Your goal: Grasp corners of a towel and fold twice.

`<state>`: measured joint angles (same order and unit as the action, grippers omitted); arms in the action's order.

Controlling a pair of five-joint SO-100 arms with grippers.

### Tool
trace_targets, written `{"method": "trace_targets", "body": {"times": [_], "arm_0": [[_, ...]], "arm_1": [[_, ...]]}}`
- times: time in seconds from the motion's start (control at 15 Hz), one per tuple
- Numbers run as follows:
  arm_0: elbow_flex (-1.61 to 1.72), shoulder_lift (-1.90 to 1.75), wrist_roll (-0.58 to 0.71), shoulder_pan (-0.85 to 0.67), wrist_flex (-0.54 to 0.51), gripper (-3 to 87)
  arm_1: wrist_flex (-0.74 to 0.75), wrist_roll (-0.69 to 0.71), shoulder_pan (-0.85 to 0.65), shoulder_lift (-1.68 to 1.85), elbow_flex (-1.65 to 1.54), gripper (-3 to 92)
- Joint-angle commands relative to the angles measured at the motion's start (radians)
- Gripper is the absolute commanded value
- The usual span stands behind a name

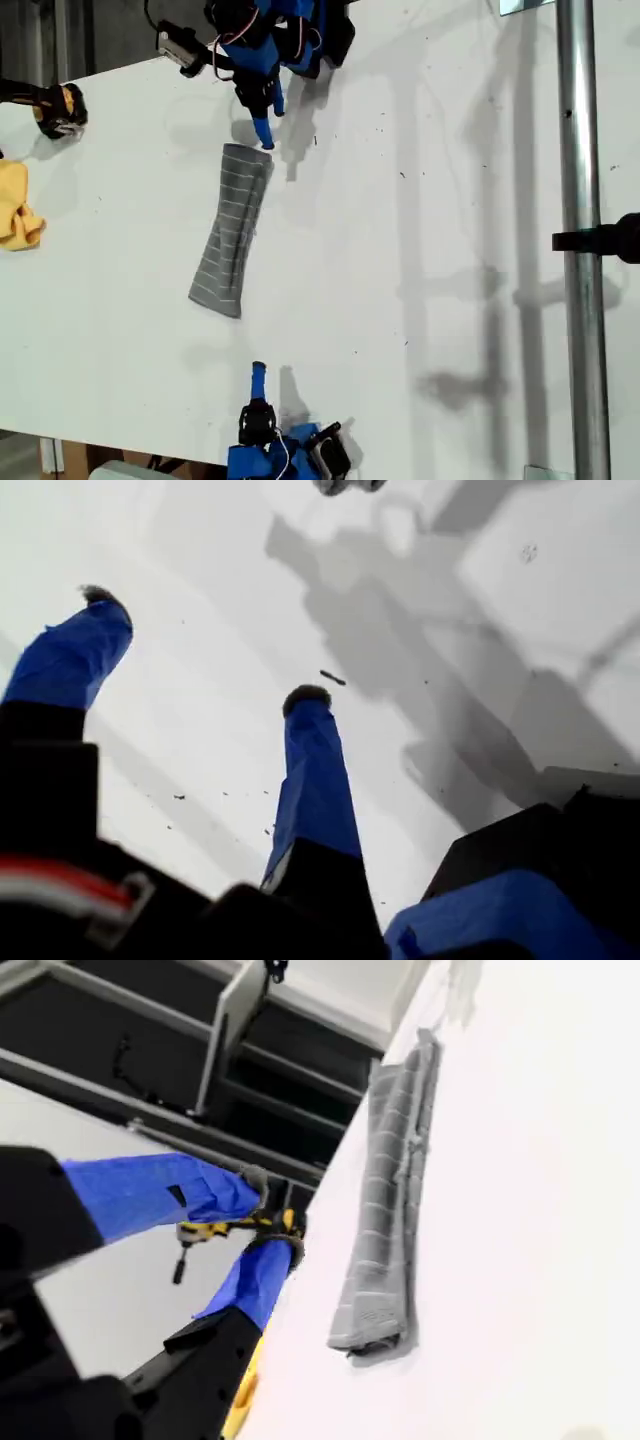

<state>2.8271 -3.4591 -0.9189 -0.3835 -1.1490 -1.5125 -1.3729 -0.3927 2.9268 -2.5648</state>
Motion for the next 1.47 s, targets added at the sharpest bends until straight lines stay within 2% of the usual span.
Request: {"method": "trace_targets", "body": {"times": [0.0,0.07,0.2,0.67,1.07,1.4], "arm_0": [[0.121,-0.015,-0.028,0.091,0.167,5.5],[0.175,-0.015,-0.04,0.106,0.199,4.8],[0.23,-0.015,-0.058,0.107,0.199,4.6],[0.29,-0.015,-0.046,0.101,0.164,4.0],[0.291,-0.015,-0.063,0.1,0.144,3.7],[0.291,-0.015,-0.074,0.089,0.124,4.1]], "arm_1": [[0.026,-0.012,0.009,-0.044,0.008,35.4],[0.037,-0.012,0.0,-0.063,0.003,36.1],[0.086,0.021,-0.055,-0.14,-0.005,38.3],[0.308,0.279,-0.367,-0.468,0.058,40.0],[0.561,0.318,-0.37,-0.902,0.216,40.6],[0.595,0.328,-0.359,-1.236,0.411,41.5]]}}
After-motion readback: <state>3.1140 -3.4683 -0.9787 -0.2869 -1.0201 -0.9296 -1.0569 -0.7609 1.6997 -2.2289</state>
